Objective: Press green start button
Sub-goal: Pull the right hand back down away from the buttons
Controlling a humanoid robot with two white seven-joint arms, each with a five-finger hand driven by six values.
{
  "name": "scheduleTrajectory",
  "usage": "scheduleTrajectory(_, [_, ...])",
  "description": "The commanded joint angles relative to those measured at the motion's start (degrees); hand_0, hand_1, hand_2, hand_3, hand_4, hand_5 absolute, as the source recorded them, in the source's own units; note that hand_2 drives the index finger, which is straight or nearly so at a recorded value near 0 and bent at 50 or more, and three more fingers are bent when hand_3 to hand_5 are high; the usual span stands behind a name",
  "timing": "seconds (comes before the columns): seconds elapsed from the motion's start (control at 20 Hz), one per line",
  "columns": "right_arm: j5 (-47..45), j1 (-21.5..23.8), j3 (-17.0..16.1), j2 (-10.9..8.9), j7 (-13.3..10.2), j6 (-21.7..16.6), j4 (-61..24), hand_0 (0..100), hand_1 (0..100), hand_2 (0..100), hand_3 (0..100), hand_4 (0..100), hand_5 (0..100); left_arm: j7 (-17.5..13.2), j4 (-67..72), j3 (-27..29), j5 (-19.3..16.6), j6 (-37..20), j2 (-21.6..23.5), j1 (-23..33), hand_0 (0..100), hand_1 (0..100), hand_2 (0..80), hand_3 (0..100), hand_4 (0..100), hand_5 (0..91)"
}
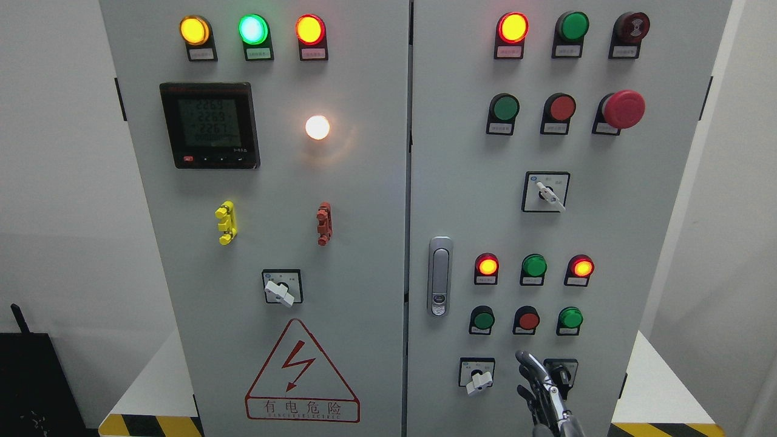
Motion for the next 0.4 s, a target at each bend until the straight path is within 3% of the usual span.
scheduleTrajectory(0.0, [-2.0, 0.2, 1.4, 0.0, 0.0, 0.3, -1.3, 0, 8, 0, 0, 0, 0, 0.0, 0.0, 0.0, 0.0, 0.0, 0.0, 0.0, 12, 56, 0.0, 0, 0, 0.0])
scheduleTrajectory(0.35, [-1.4, 1.3, 1.4, 0.0, 0.0, 0.5, -1.0, 0, 8, 0, 0, 0, 0, 0.0, 0.0, 0.0, 0.0, 0.0, 0.0, 0.0, 12, 56, 0.0, 0, 0, 0.0])
